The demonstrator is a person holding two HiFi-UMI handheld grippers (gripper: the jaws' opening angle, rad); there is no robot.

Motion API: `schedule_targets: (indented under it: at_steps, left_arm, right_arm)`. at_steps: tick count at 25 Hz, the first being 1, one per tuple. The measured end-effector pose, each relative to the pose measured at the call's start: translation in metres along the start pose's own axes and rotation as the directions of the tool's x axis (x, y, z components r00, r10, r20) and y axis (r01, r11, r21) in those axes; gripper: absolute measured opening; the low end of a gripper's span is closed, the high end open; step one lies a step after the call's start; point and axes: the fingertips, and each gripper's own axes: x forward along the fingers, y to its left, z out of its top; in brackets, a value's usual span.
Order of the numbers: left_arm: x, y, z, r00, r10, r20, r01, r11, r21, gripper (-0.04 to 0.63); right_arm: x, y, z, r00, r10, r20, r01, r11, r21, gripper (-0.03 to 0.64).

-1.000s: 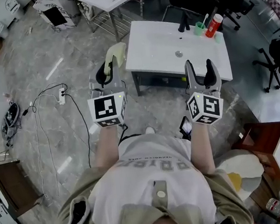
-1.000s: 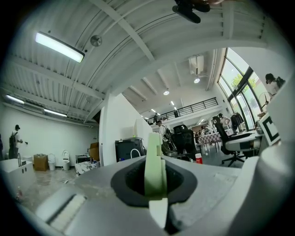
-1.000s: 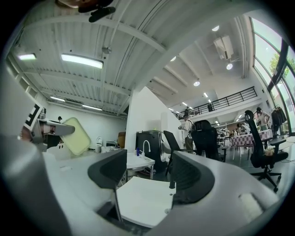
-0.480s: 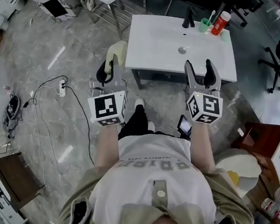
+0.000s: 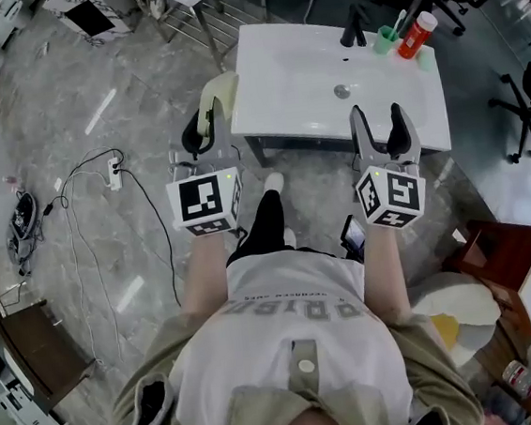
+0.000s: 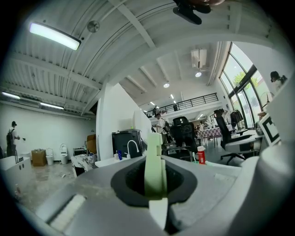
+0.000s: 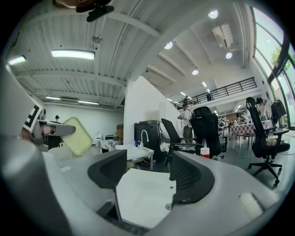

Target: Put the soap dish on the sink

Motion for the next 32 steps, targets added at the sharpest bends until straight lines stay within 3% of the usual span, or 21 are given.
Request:
schedule_targets:
  at_steps: [15,19,32]
  left_arm:
    - [0.122,0.017,0.030,0.994,-0.087,0.071,0.087,0.996,0.003,0.020]
    - [0.158,0.028,0.026,0.990,-0.121,0.067,0.120,0.993,0.016,0.019]
    - [0.238,0.043,-0.002,0.971,-0.239,0.009,0.239,0.969,-0.056,0.018]
  right_arm:
    - [0.094,-0.022,0.038,0.998,-0.033,0.048,0.035,0.999,-0.022,0.296]
    - [0.121,-0.027,0.038,0.997,-0.064,0.040,0.065,0.998,-0.018,0.296]
    - [0.192,-0.030,0.030,0.993,-0.118,0.005,0.118,0.993,0.001,0.296]
